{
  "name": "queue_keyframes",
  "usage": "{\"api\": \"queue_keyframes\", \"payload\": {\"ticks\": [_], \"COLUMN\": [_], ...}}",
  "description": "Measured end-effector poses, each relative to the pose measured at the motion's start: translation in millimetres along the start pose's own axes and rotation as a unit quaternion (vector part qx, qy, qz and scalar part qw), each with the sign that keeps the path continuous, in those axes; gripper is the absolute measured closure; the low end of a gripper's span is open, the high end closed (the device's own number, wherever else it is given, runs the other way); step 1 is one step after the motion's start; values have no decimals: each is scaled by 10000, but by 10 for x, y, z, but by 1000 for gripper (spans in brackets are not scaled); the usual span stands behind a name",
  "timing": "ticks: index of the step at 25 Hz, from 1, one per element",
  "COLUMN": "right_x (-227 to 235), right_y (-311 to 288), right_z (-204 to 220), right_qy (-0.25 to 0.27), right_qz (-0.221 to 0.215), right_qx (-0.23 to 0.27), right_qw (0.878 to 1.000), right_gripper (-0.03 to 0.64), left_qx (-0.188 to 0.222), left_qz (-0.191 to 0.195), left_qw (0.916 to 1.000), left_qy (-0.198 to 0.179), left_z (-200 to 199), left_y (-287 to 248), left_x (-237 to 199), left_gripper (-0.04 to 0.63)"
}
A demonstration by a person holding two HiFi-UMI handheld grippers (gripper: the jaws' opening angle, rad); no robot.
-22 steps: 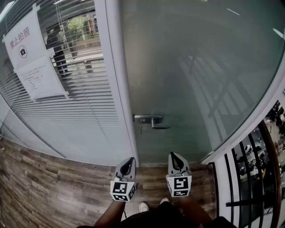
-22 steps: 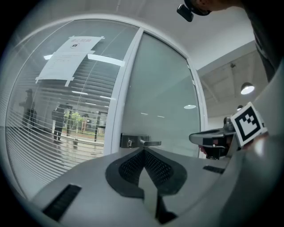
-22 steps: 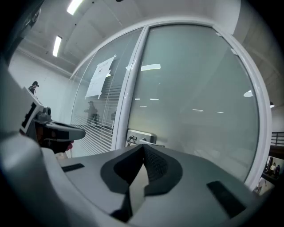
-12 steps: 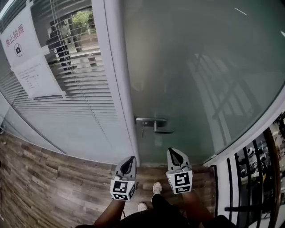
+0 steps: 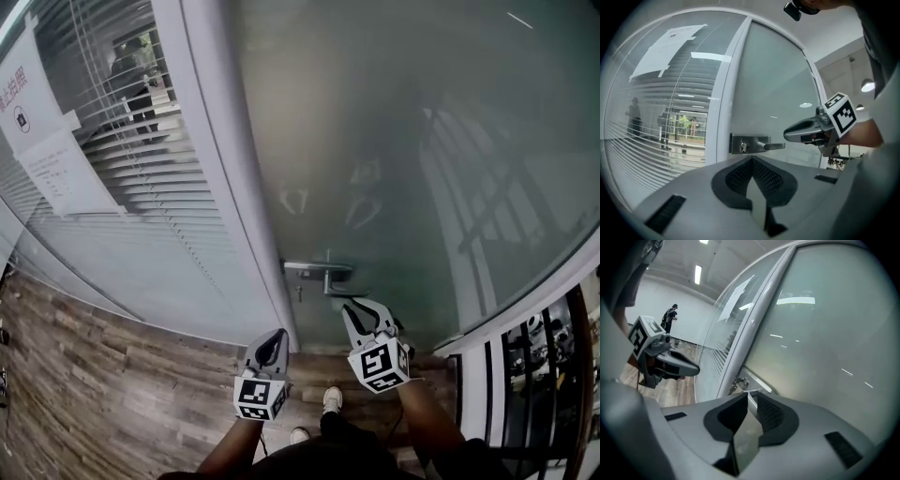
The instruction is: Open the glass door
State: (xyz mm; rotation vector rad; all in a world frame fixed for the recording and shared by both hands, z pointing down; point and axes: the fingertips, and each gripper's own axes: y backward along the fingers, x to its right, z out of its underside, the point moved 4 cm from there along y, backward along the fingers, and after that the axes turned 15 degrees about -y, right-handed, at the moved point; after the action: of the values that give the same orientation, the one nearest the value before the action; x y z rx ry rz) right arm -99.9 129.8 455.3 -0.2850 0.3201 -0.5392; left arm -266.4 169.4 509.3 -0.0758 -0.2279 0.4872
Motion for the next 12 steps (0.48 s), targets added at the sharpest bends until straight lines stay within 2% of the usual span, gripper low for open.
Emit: {"api": "queue_keyframes", "payload": {"ticks": [3,5,12], "right_x": [35,29,-1], "right_y": [-154,-224,-534], "right_z": [8,45,205], "right_qy": [611,1036,2183], "right_qz": [-244,-400,-835], "right_qx": [-315,-586,-1536], "right_qw": [9973,9921,9601], "right_gripper": [521,507,486], "left_qx": [-13,-54,-99], "left_qz": [9,26,86], "left_qw": [10000,10000,9999], "left_qy": [-48,-15,22], "left_z": [24,55,112], "left_y": [-32,-30,-81], "left_x": [0,16,-13], "left_gripper": [594,594,594]}}
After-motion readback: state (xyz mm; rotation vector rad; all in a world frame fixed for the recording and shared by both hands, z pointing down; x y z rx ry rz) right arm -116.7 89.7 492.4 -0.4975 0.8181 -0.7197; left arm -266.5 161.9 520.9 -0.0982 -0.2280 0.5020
